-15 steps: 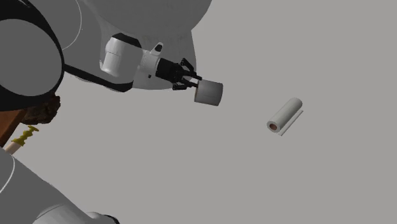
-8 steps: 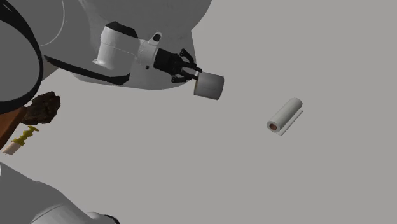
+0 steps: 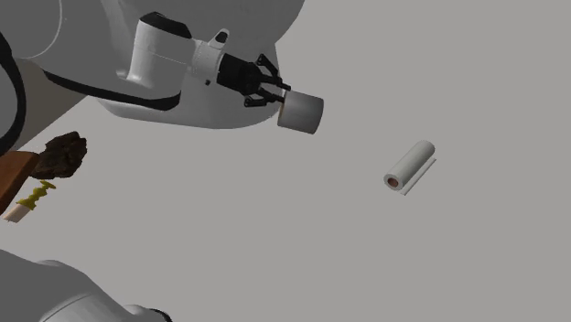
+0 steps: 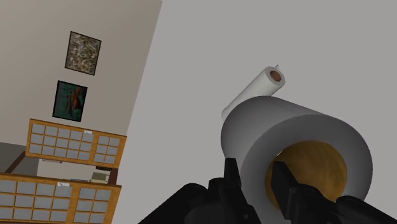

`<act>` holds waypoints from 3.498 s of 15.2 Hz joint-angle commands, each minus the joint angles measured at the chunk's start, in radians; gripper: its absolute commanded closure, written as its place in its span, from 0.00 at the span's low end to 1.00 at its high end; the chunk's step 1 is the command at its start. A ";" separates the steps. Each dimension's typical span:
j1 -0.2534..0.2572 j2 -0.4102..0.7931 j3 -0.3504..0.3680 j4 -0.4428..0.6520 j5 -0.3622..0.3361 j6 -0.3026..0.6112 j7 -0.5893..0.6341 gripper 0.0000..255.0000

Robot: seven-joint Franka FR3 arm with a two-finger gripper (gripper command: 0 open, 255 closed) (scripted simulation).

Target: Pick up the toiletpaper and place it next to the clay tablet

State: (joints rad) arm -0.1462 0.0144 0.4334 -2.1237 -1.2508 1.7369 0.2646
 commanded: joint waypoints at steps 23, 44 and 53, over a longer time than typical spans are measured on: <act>0.315 0.064 0.320 0.117 0.310 -0.531 0.213 1.00; 0.806 0.578 0.377 0.683 0.344 -1.020 0.539 1.00; 0.796 0.622 0.367 0.625 0.366 -0.950 0.615 1.00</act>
State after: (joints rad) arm 0.6510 0.6323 0.8011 -1.4931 -0.8868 0.7795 0.8720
